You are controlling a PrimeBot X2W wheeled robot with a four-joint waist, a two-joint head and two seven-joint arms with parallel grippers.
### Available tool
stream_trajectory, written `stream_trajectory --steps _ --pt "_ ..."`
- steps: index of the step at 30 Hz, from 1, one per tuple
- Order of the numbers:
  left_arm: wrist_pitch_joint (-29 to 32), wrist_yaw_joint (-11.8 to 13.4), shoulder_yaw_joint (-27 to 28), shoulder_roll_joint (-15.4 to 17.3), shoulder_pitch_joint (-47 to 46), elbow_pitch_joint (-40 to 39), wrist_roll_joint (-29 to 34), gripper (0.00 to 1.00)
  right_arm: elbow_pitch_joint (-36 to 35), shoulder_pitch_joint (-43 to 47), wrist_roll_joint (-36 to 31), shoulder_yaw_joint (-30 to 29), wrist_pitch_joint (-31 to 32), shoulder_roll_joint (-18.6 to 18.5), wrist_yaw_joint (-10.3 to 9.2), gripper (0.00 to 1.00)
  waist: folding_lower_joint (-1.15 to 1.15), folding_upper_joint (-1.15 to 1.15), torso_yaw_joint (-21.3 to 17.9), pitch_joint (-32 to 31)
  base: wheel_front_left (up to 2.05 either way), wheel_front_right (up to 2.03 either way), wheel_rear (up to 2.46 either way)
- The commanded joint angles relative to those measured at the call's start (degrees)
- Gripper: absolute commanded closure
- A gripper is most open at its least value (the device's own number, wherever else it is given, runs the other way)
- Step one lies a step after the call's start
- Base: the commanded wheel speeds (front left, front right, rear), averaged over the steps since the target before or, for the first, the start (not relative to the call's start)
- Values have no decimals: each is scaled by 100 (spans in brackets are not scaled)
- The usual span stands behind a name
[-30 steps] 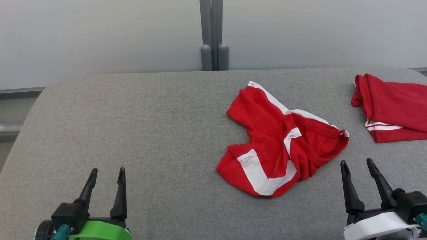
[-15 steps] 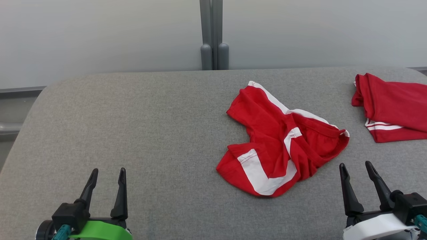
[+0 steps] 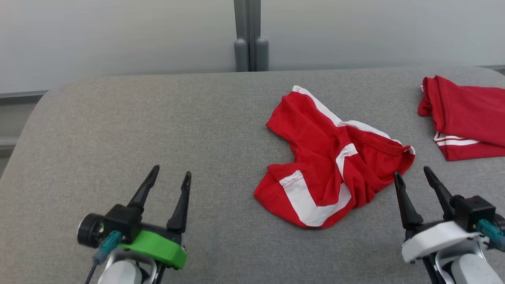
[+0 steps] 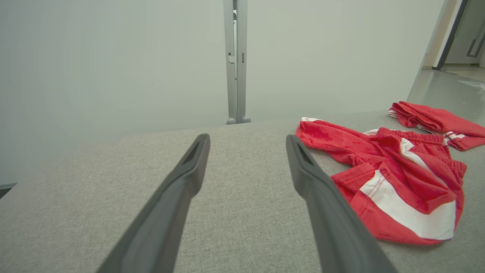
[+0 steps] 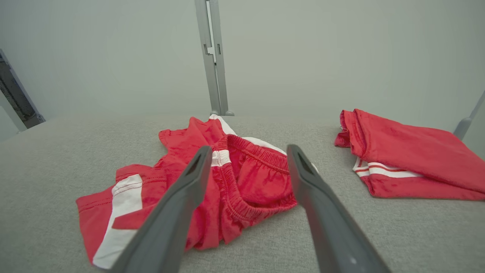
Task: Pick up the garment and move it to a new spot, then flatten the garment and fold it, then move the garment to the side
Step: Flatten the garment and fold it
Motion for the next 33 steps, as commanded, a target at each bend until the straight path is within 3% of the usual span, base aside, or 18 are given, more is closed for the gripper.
stream_trajectory --steps 1,10,19,25,33 --pt "2 -4 -180 76 -225 59 -60 0 121 -220 17 76 34 -55 -6 0 0 0 -48 183 0 0 0" --pt "2 -4 -1813 245 -1484 559 -380 0 1278 -1615 232 840 143 -295 -7 0 0 0 -134 785 0 0 0" --pt "2 -3 -3392 190 -2444 1285 -966 0 2328 -2701 667 1706 67 -245 -6 0 0 0 -268 1235 0 0 0" --pt "2 -2 -4064 124 -2885 1672 -1274 0 2800 -3227 1069 2279 34 -230 -7 0 0 0 -358 1436 0 0 0" --pt "2 -2 -4562 16 -3297 2165 -1658 0 3121 -3676 1622 2937 -9 -266 -7 0 0 0 -474 1560 0 0 0"
